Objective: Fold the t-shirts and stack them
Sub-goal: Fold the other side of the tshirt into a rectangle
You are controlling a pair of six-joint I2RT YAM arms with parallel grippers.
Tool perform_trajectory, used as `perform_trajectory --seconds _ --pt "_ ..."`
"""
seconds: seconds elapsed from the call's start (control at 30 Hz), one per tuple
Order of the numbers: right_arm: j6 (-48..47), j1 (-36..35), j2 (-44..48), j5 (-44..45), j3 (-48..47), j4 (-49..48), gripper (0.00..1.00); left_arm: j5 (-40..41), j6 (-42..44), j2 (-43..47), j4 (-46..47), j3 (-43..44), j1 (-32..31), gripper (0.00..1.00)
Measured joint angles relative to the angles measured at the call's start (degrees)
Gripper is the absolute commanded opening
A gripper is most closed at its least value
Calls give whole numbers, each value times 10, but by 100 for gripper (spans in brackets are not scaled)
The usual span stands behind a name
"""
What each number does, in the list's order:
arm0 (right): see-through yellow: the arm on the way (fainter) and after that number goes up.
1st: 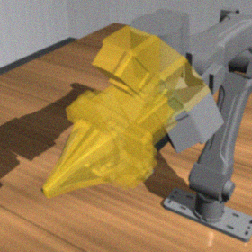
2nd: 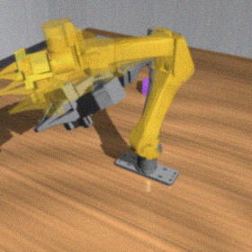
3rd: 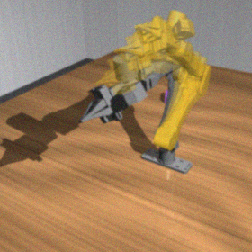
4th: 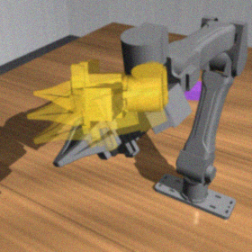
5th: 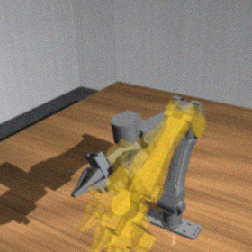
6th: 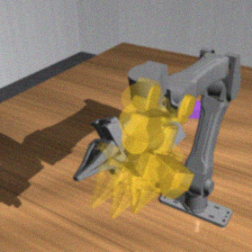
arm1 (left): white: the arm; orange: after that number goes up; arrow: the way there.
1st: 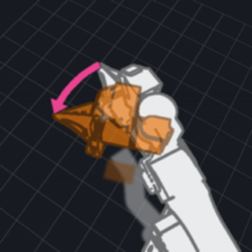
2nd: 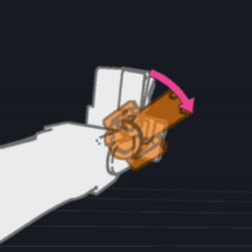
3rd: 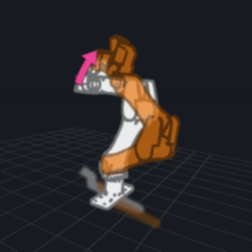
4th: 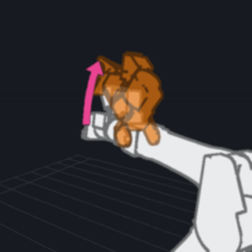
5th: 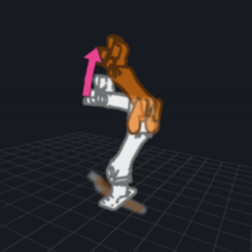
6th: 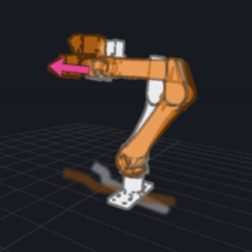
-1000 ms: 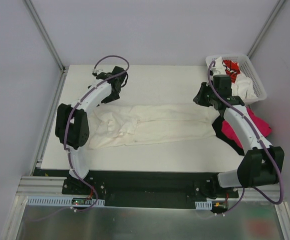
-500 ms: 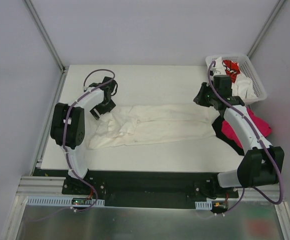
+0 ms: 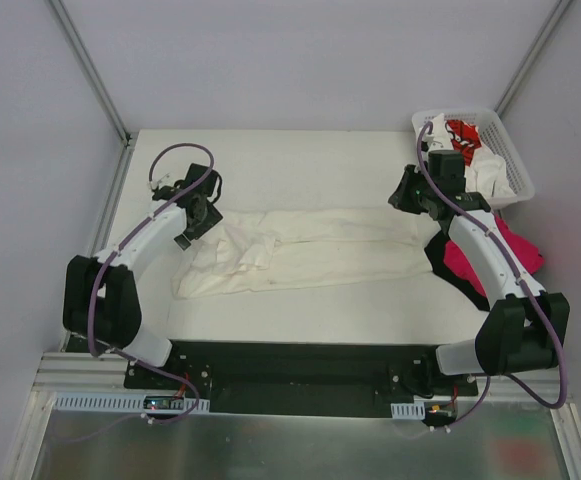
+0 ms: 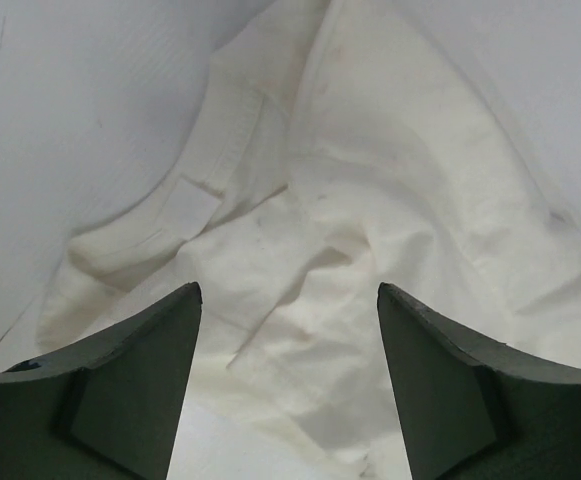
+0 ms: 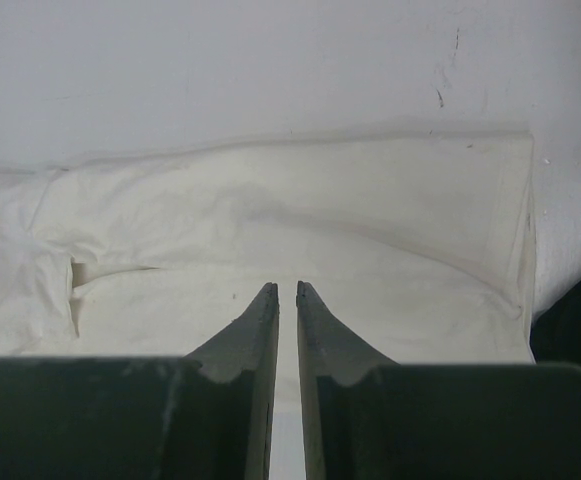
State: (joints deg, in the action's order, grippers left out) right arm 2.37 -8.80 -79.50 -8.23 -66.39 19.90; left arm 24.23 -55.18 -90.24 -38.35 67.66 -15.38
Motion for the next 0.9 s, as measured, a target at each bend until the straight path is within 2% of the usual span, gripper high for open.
perform_trajectory --seconds 0.1,0.23,0.4,0.7,0.9 --pt "0 0 0 -1 0 0 15 2 3 71 0 -44 -12 67" --pt "0 0 0 -2 0 0 15 -1 3 112 -1 -84 -19 62" --pt "0 0 0 -2 0 0 15 -17 5 114 -9 -114 -31 61" --pt "2 0 0 -8 0 0 15 -32 62 102 -46 -85 -131 57" --pt "2 0 0 -12 0 -1 15 -30 77 59 -52 -80 -143 54"
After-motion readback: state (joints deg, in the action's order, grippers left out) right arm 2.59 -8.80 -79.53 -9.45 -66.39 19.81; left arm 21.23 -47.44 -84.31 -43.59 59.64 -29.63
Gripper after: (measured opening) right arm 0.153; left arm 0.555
